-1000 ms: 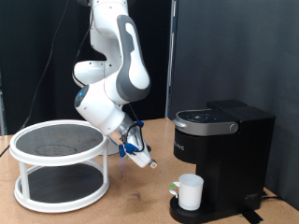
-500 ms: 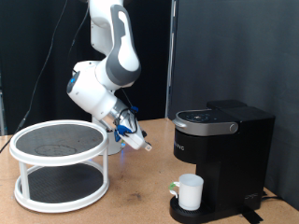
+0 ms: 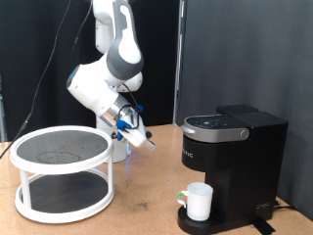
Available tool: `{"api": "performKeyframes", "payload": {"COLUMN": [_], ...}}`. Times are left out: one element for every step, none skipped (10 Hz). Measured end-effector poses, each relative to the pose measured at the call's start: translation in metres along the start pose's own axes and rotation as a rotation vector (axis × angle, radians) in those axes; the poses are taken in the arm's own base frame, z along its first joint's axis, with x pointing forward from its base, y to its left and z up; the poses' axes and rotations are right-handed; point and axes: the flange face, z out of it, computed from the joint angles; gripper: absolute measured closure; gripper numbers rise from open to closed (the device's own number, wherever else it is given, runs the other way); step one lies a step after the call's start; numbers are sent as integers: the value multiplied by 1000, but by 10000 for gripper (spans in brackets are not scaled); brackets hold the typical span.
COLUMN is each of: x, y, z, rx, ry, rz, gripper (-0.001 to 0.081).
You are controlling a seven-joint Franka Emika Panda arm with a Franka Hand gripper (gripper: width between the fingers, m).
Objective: Make a cup of coffee with the keurig machine
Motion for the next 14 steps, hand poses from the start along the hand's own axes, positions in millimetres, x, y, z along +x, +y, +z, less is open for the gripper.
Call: {"api": "performKeyframes", "payload": {"x": [-6, -13, -19, -26, -32, -38, -38, -38, -39, -41, -45, -51, -58, -65], "y": [8, 17, 26, 36, 47, 58, 64, 63, 63, 62, 62, 64, 66, 69], "z": [-7, -16, -23, -30, -37, -45, -52, -51, -50, -50, -50, -51, -53, -56], "rx": [14, 22, 21, 10, -5, -31, -49, -45, -34, -3, 34, 71, 88, 98], "ry": [-11, -27, -39, -35, -34, -51, -70, -65, -57, -46, -21, 11, 25, 25], "rz": [-18, -33, -39, -32, -21, -13, -6, -8, -16, -28, -39, -41, -44, -54], "gripper": [72, 72, 72, 72, 72, 72, 72, 72, 72, 72, 72, 72, 72, 72]}}
